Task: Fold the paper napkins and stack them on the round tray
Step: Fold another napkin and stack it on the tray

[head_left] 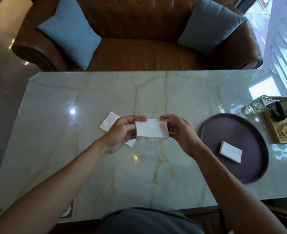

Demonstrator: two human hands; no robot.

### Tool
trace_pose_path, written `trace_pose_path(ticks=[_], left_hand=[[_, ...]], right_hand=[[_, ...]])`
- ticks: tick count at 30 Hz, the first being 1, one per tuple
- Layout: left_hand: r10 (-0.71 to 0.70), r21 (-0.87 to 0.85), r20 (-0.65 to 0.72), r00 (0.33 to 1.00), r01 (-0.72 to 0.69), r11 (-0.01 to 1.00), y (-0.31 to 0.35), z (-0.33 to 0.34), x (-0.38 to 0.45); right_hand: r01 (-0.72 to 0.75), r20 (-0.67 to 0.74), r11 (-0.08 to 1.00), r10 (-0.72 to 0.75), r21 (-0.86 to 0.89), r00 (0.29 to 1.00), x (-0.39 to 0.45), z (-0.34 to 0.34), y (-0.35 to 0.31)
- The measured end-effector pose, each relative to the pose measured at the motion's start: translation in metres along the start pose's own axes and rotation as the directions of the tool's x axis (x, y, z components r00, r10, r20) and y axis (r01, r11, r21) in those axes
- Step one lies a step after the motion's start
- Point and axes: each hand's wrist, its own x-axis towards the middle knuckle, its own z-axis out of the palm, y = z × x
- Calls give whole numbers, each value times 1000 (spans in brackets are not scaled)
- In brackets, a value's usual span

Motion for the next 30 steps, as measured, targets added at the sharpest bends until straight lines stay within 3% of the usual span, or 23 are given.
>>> trace_pose_path(ticks=[5, 10, 15, 26, 30], left_hand=[[-64, 20, 58, 996, 63, 998, 0, 0, 1], [72, 325, -54, 996, -51, 944, -5, 8, 1], [113, 470, -80, 990, -62, 880, -3, 11, 3], [-7, 712, -4, 1000, 8, 702, 11, 17, 17], [41, 773, 16, 999, -39, 634, 9, 27, 25]], right_hand=[[-18, -4, 991, 18, -131, 1000, 3, 1, 7], [-11, -13, 976, 8, -217, 1000, 4, 5, 7], [6, 3, 939, -6, -343, 1000, 3, 5, 5], [57, 83, 782, -7, -621, 996, 5, 1, -12], [54, 83, 659, 13, -750, 996, 3, -5, -16]])
